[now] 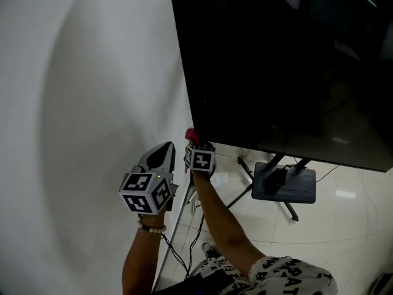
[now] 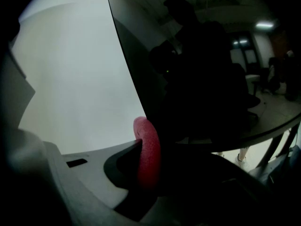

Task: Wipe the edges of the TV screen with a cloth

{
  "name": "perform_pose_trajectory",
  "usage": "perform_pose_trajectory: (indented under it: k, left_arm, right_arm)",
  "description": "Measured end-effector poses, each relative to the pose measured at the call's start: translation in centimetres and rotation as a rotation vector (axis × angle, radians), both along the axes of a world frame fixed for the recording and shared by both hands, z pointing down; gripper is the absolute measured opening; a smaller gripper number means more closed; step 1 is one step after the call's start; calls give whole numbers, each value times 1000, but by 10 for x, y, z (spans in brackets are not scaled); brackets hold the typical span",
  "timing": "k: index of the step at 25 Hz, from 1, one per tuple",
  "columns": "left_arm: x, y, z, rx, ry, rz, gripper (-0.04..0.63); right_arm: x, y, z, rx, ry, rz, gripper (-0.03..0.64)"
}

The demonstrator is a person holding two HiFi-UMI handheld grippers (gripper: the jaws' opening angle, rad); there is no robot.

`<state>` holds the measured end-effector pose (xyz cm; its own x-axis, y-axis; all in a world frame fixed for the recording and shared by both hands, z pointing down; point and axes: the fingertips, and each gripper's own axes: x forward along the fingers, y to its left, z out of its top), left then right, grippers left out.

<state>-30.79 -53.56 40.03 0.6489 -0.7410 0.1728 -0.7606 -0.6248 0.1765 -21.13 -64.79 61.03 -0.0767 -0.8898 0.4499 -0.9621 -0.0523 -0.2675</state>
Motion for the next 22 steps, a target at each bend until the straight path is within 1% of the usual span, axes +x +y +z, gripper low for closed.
perform_pose_trajectory:
  k: [3, 5, 6, 9, 11, 12, 13, 16, 20, 22]
  left_arm:
    - [3, 1, 11, -16, 0, 3, 2]
    - [5, 2, 18, -26, -6, 8, 2]
    - [7, 1, 21, -31, -9, 10, 2]
    - [12, -3, 26, -42, -6, 19, 2]
    - [16, -2, 25, -41, -2, 28, 2]
    - [18, 0, 24, -39, 0, 34, 2]
    - [21, 1, 23, -38, 2, 41, 2]
    - [27, 3, 25, -40, 6, 54, 2]
    - [28, 4, 25, -51, 13, 63, 2]
    - [32, 5, 27, -54, 17, 73, 2]
  right_arm:
    - [1, 3, 16, -36, -20, -3, 67]
    - [5, 5, 28, -62, -54, 1, 68]
    - [8, 6, 35, -76, -92, 9, 68]
    - [16, 9, 50, -99, -250, 36, 67]
    - [17, 12, 51, -87, -336, 42, 67]
    - [18, 13, 49, -78, -359, 43, 67]
    - [20, 13, 48, -73, -362, 46, 67]
    - [31, 15, 49, -62, -307, 60, 67]
    - [42, 25, 40, -18, -274, 65, 67]
    - [55, 31, 42, -22, -240, 84, 67]
